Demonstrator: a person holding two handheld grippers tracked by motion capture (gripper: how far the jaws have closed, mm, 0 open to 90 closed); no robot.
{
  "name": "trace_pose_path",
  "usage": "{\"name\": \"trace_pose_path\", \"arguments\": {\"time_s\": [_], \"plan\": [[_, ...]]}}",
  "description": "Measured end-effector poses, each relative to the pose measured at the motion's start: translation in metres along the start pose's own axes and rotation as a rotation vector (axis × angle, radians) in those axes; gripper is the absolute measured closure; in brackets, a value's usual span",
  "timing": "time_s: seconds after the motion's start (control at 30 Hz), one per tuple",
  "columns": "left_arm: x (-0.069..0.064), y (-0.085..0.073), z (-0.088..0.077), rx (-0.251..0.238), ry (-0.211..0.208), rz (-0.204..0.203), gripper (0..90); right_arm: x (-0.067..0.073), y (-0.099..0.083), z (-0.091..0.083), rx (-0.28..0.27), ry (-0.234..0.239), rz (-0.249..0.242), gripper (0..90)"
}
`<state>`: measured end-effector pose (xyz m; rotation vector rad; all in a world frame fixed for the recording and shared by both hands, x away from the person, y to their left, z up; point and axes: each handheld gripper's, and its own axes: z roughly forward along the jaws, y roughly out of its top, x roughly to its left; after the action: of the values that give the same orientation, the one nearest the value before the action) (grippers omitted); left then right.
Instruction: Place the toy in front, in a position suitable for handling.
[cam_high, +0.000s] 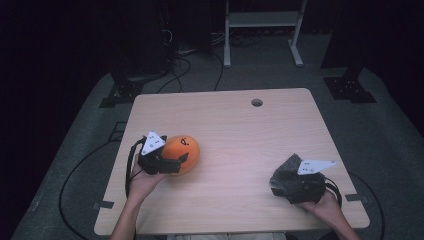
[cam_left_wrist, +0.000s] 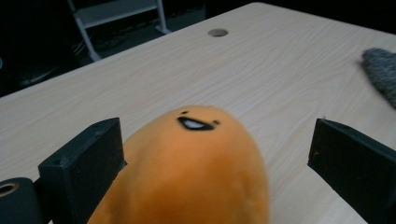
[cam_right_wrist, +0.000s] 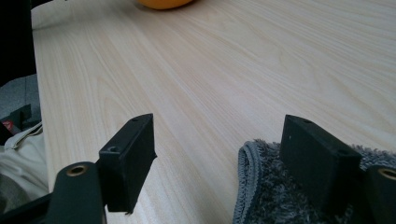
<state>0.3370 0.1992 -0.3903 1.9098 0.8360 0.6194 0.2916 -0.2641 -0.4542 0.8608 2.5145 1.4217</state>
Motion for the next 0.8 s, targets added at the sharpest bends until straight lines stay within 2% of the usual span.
{"name": "trace_pose_path", "arguments": {"time_s": [0.13,0.27,0.43,0.57,0.67,0.73,0.77,0.8], "plan": [[0.011,-0.005,0.006,0.03,0.022,-0.008,2.8,0.0,0.0,0.0,0.001,0.002,-0.004,25.5],[0.019,-0.009,0.014,0.059,0.016,-0.022,3.7,0.0,0.0,0.0,0.002,0.002,-0.001,25.5],[0.022,-0.014,0.027,0.139,0.003,-0.031,3.4,0.001,0.0,-0.001,0.0,0.001,0.0,25.5],[0.024,-0.018,0.033,0.164,0.006,-0.042,2.9,0.001,0.0,-0.001,-0.004,0.002,-0.003,25.5],[0.025,-0.019,0.035,0.167,0.002,-0.05,6.3,0.001,0.0,-0.002,-0.003,0.002,-0.003,25.5],[0.025,-0.021,0.035,0.151,0.008,-0.045,14.5,0.001,0.0,-0.003,-0.006,0.002,-0.004,25.6],[0.024,-0.022,0.035,0.149,0.005,-0.042,22.1,0.0,0.0,-0.003,-0.008,0.002,-0.002,25.6],[0.024,-0.022,0.035,0.149,0.009,-0.041,22.1,0.0,0.0,-0.003,-0.008,0.002,-0.002,25.6]]}}
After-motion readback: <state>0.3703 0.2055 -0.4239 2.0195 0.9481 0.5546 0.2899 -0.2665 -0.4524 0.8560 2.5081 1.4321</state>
